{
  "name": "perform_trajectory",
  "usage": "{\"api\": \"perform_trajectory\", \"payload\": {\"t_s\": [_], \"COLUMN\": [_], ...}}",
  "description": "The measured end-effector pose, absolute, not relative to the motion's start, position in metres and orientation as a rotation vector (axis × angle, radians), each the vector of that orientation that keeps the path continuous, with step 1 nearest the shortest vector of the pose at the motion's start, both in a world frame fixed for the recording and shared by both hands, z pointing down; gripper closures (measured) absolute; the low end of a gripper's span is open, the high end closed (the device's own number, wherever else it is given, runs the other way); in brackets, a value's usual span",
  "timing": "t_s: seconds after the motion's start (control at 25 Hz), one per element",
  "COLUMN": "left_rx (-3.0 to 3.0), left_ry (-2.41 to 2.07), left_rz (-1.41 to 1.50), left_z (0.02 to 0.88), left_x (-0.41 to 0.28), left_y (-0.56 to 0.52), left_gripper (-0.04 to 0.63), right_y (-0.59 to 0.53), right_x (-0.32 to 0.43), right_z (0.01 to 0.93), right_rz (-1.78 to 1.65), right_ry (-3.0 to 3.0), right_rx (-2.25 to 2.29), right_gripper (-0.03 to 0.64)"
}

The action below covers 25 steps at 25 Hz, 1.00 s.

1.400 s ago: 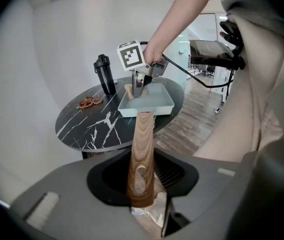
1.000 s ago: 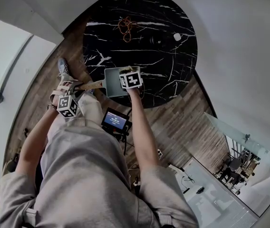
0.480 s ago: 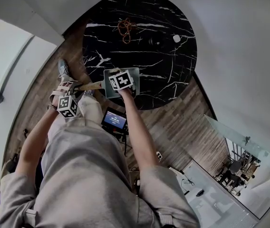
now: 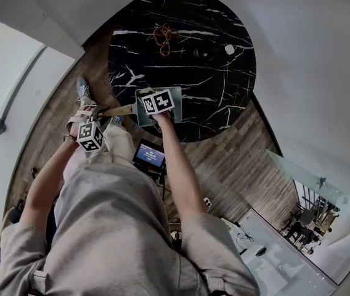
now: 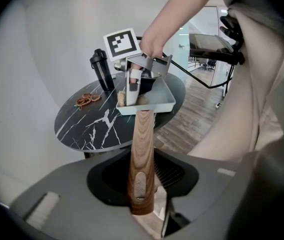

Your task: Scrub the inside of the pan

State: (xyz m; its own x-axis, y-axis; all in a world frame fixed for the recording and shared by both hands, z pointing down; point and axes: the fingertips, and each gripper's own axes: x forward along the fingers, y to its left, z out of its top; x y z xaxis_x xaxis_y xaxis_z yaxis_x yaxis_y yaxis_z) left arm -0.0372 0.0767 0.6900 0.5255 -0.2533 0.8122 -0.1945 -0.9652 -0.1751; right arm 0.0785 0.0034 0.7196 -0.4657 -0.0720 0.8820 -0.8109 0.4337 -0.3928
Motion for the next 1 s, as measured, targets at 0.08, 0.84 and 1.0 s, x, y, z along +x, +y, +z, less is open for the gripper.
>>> {"api": "perform_trajectory", "payload": {"t_s": [0.08,0.84,1.0], "left_rx": [-2.690,-2.680,-2.684], "left_ry": [0.394,0.364,0.368], "left_rz": [-1.456,-1.500,-1.499], "left_z": [0.689,0.689,0.690], "left_x": [-0.036,-0.036,-0.036], "left_y": [0.077,0.076,0.077], "left_gripper": [0.466,0.466,0.466], "right_y": [0.006,0.015,0.012], "right_x": [0.077,0.114,0.158], "right_z": [0.717,0.626,0.633], "right_rz": [1.195,1.389,1.205], "right_ry": [-1.865,-2.155,-2.040], "right_rx": [0.756,0.768,0.888], "right_gripper": [0.572,0.575,0.575]}}
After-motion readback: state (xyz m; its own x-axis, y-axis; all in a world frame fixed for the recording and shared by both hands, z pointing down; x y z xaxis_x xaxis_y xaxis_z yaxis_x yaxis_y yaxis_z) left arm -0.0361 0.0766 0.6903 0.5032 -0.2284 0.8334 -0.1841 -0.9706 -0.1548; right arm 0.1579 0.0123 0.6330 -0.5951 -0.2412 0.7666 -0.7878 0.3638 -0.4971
